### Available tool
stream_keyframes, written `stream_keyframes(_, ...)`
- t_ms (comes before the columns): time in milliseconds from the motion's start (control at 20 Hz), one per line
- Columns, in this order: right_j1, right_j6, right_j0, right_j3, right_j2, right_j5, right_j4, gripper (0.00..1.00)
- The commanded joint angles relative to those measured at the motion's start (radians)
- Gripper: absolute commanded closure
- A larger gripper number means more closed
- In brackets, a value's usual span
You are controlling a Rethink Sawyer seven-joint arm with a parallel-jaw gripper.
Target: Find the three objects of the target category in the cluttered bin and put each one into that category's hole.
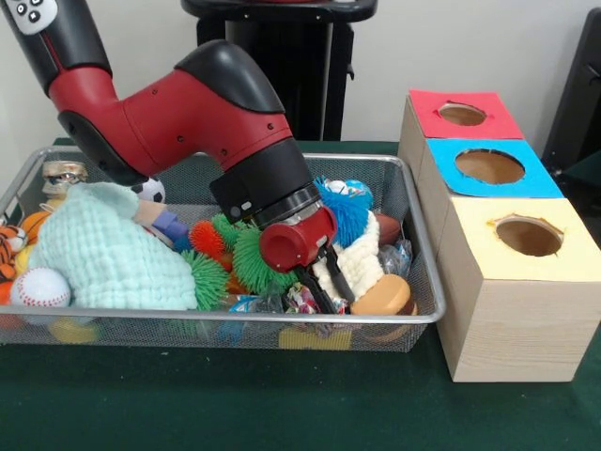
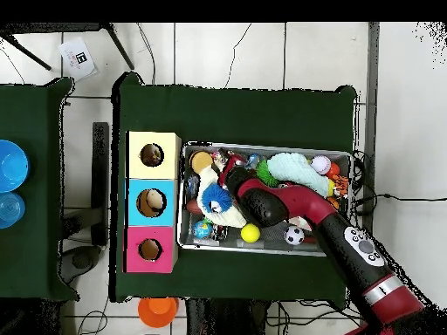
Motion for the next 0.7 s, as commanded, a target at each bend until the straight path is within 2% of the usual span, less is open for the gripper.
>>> stream_keyframes(50,-0.032,0.153,0.078,-0.197,-0.200,0.018,-0.053,0.00)
stream_keyframes(400,-0.055,0.148,0.068,-0.171,-0.201,-0.003,-0.031,0.00)
stream_keyframes(700,-0.121,0.207,0.088,-0.136,-0.239,-0.082,-0.028,0.00)
